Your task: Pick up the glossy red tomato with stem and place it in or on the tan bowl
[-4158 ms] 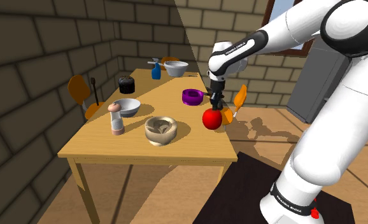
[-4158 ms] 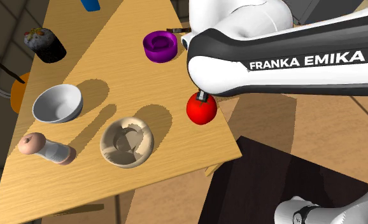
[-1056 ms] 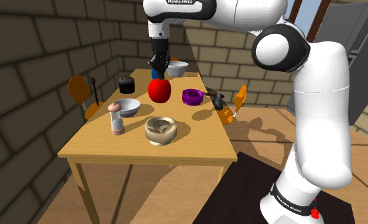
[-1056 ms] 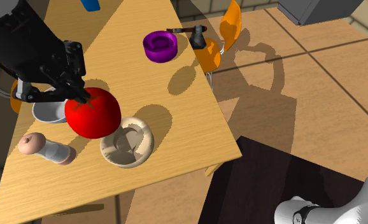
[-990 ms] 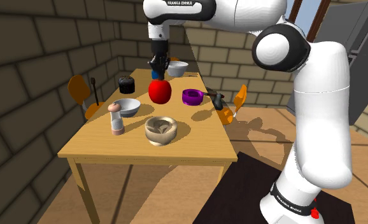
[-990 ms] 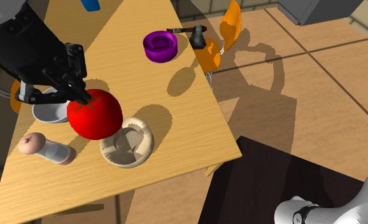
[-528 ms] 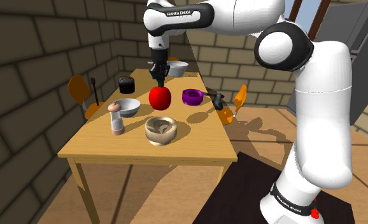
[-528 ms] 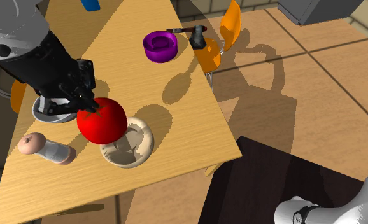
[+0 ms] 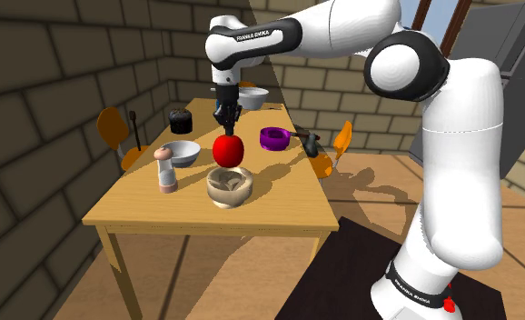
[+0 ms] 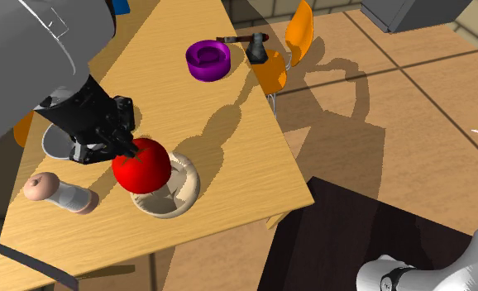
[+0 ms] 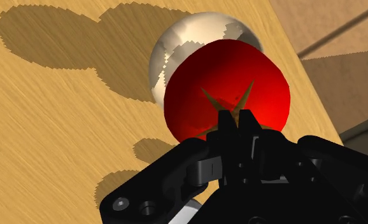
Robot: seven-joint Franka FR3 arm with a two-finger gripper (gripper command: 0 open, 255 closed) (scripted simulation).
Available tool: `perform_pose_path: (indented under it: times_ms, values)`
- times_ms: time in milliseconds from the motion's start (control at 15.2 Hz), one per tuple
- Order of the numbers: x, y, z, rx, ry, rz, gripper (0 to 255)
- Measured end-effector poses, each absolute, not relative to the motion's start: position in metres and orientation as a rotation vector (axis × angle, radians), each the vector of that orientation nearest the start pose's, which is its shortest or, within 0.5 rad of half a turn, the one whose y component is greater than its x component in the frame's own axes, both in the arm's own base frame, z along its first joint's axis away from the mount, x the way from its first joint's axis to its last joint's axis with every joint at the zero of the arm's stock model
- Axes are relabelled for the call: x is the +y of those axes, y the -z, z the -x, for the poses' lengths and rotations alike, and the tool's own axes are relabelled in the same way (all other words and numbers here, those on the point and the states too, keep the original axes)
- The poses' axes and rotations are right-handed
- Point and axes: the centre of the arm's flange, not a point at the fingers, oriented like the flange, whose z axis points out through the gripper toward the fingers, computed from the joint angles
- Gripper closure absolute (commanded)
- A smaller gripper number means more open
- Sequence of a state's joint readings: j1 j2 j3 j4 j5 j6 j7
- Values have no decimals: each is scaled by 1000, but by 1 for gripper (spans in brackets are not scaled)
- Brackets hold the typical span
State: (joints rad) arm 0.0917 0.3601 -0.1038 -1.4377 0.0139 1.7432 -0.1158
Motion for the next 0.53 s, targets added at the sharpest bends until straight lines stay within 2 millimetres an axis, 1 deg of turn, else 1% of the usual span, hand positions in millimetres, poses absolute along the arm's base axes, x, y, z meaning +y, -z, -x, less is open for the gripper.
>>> perform_pose_path:
  times_ms: [528]
  values:
    - [3, -441, -662, -168, -86, 3156, 255]
